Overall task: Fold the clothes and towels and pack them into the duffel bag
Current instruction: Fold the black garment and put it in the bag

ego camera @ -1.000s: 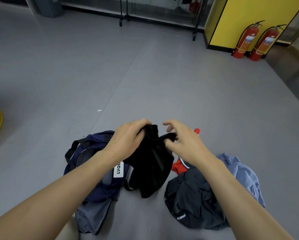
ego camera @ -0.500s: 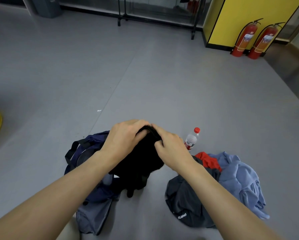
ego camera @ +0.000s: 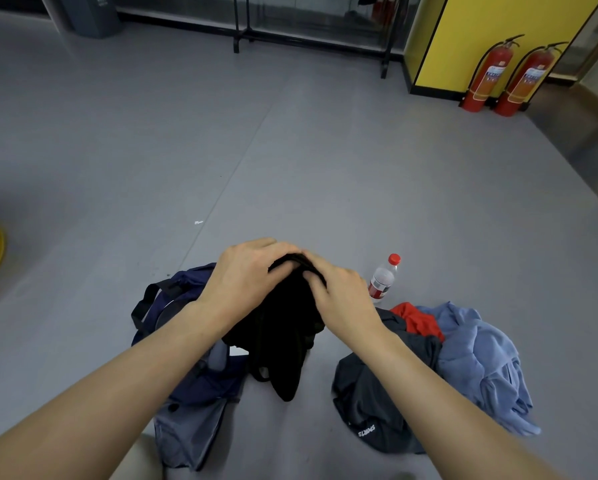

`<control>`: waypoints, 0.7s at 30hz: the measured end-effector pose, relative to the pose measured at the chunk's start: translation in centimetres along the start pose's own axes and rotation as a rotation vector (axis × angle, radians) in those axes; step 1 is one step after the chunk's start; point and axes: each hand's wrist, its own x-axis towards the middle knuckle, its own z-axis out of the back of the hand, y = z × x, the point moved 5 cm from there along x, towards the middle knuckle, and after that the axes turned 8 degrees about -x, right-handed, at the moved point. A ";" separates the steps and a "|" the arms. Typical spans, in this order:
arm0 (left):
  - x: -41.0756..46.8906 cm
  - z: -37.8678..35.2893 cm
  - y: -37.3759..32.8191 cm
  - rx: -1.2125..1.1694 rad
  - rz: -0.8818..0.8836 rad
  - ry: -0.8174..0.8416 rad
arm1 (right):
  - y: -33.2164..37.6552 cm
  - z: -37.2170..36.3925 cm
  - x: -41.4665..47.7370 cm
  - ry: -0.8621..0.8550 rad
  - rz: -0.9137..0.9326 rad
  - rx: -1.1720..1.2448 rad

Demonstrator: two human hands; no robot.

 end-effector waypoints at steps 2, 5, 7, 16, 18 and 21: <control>0.0 -0.1 0.3 0.007 -0.035 0.034 | -0.5 0.7 0.2 -0.025 -0.001 -0.046; -0.3 -0.5 1.5 0.053 -0.036 0.136 | -0.7 2.6 -0.1 -0.210 0.079 -0.157; -0.5 -0.4 2.7 0.088 0.021 0.165 | -1.2 3.4 0.1 -0.237 0.083 -0.185; 0.6 -0.3 5.7 0.161 0.117 0.145 | -6.1 1.7 1.2 -0.159 0.004 -0.426; 0.7 -1.2 6.6 0.180 0.137 0.153 | -7.7 0.6 1.7 -0.103 -0.056 -0.441; 0.9 -3.3 8.9 0.241 0.163 0.180 | -10.0 -0.4 2.7 -0.072 -0.118 -0.429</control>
